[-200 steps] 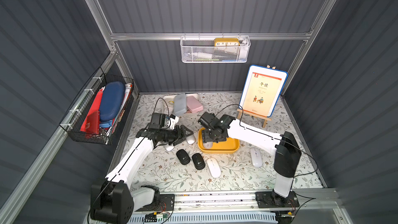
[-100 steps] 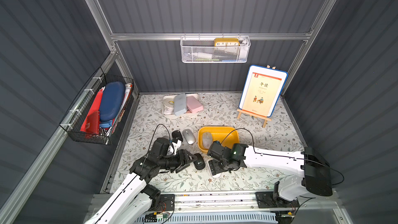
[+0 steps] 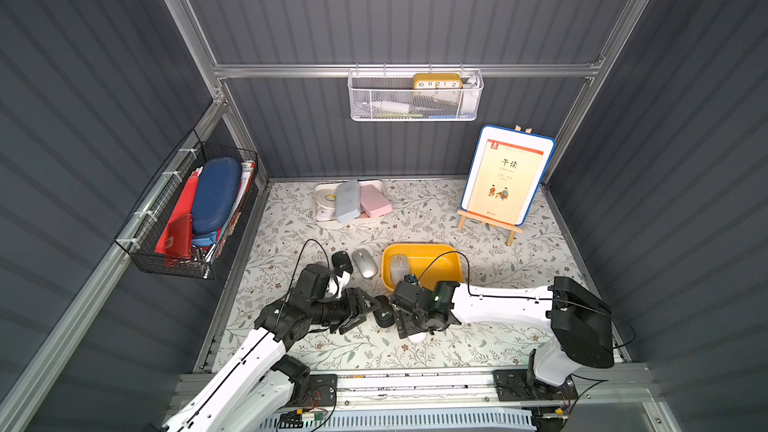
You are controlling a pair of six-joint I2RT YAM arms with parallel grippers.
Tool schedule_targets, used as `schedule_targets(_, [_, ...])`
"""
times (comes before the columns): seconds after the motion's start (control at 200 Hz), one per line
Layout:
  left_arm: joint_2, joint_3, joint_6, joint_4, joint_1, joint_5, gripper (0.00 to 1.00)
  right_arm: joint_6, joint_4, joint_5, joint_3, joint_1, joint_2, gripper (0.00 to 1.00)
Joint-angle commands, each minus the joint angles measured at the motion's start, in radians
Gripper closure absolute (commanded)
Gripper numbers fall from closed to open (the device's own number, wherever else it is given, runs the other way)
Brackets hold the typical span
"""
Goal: Put the mouse in the storage box
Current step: Pick up the mouse from the center of the board.
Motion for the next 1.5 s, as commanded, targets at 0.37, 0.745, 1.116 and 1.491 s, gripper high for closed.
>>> schedule_targets(0.37, [0.077,-0.005,0.045,0.061,-0.006,0.034,0.30,-0.041,0.065,-0.037,-0.051,-0.028,0.047,0.18])
schedule_targets(0.745, [0.091,0.020,0.059,0.044,-0.006,0.027,0.30,-0.020,0.015,-0.038,-0.015,-0.026,0.066,0.31])
schedule_targets(1.116, [0.104,0.038,0.075,0.039,-0.006,0.019,0.30,-0.003,-0.044,0.017,0.002,-0.010,0.002,0.34])
schedule_targets(1.491, [0.121,0.073,0.102,0.028,-0.007,0.007,0.30,0.014,-0.083,0.009,0.018,0.042,-0.040,0.34])
